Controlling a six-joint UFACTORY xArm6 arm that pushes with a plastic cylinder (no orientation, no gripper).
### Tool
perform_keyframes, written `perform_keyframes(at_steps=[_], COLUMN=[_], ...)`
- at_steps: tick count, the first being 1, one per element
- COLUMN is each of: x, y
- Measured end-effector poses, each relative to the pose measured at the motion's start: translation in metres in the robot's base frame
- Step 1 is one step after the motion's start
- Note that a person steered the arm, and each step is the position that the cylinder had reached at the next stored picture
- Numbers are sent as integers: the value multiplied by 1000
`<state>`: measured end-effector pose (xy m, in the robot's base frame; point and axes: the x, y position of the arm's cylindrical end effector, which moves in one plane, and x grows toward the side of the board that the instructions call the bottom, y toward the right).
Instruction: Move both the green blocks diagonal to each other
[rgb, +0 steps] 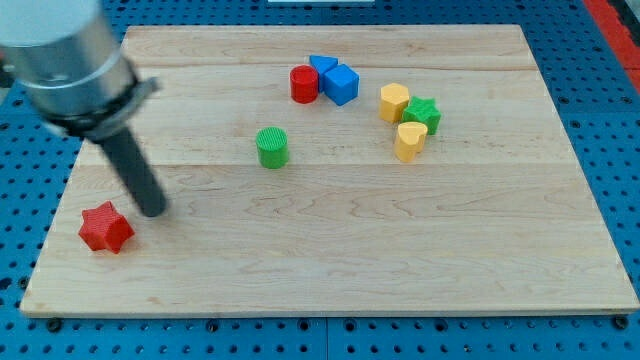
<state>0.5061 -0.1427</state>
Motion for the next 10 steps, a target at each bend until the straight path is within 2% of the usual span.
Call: perform_keyframes(at_steps=[1, 2, 3, 4, 5, 6, 7, 8, 9, 10], x=[-8, -43, -111, -116, -65, -81, -111, -42, -3, -49], y=[136, 262, 296, 215, 104, 127, 112, 5, -29, 45])
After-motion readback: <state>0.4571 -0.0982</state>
